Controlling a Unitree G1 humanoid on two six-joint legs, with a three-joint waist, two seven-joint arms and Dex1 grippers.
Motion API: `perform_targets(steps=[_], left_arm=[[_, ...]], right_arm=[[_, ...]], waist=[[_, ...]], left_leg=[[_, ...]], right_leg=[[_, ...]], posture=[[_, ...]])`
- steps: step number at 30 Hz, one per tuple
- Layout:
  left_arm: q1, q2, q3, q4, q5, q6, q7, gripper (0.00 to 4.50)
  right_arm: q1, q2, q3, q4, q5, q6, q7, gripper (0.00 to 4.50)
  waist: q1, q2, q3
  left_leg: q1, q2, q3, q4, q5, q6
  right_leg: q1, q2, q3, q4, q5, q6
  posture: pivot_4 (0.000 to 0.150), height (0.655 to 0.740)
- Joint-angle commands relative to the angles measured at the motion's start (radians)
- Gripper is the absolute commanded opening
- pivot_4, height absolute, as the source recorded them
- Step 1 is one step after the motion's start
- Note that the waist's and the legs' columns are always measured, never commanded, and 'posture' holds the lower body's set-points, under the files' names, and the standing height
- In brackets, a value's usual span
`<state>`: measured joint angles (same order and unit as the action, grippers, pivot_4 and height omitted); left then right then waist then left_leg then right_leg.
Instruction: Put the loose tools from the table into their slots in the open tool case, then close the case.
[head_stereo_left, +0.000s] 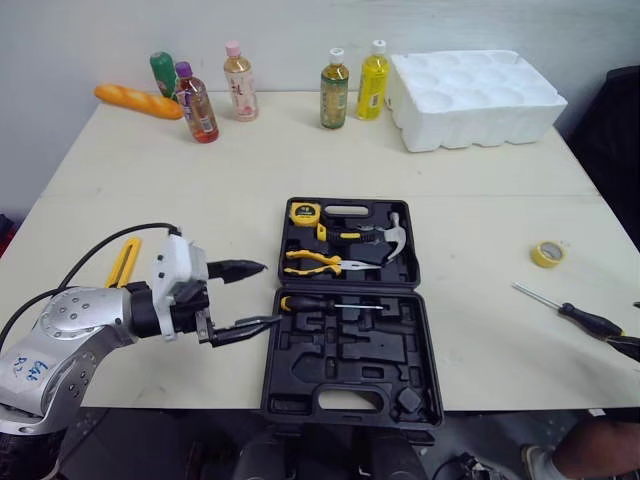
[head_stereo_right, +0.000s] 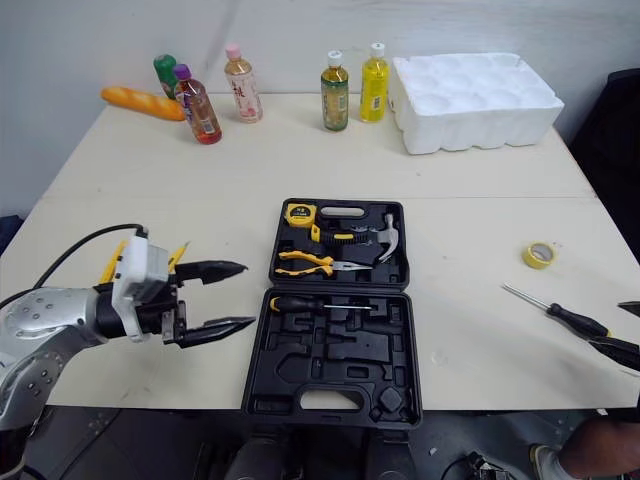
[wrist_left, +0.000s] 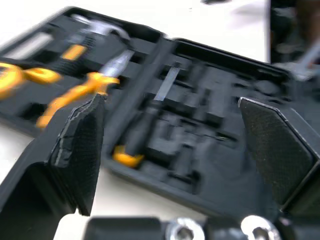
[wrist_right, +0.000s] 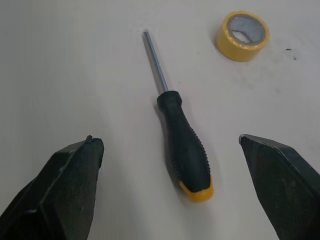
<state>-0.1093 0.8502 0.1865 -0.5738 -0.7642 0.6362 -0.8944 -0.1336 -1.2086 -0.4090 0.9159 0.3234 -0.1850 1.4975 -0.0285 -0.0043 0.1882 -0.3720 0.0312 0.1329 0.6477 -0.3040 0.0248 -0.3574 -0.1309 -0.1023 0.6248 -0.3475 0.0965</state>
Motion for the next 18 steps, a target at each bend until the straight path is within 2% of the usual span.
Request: perform_targets(steps=[1,9,18], left_arm=[[-0.016,0.020,0.010,-0.064,-0.093,0.068,0.005,4.45],[-0.043,0.044,0.030,-0.124,-0.209,0.152,0.033,4.45],[-0.076,0.038,0.012,-0.135,-0.202,0.133,0.038,4.45]], right_arm=[[-0.075,-0.035,0.058,0.079,-0.068,-0.042,0.017,4.50],[-0.262,-0.021,0.151,0.262,-0.171,-0.058,-0.044,4.50],[-0.339,-0.010,0.228,0.354,-0.270,-0.057,-0.100,4.50]], waist=[[0.000,0.000,0.000],[0.000,0.002,0.001],[-0.001,0.002,0.001]], left_leg=[[0.000,0.000,0.000,0.000,0.000,0.000],[0.000,0.000,0.000,0.002,0.002,-0.001],[-0.001,0.000,0.000,0.003,0.003,-0.002]], right_leg=[[0.000,0.000,0.000,0.000,0.000,0.000],[0.000,0.000,0.000,0.000,0.000,0.000],[0.000,0.001,0.000,0.000,0.000,-0.001]], posture=[[0.150,0.7400],[0.150,0.7400],[0.150,0.7400]])
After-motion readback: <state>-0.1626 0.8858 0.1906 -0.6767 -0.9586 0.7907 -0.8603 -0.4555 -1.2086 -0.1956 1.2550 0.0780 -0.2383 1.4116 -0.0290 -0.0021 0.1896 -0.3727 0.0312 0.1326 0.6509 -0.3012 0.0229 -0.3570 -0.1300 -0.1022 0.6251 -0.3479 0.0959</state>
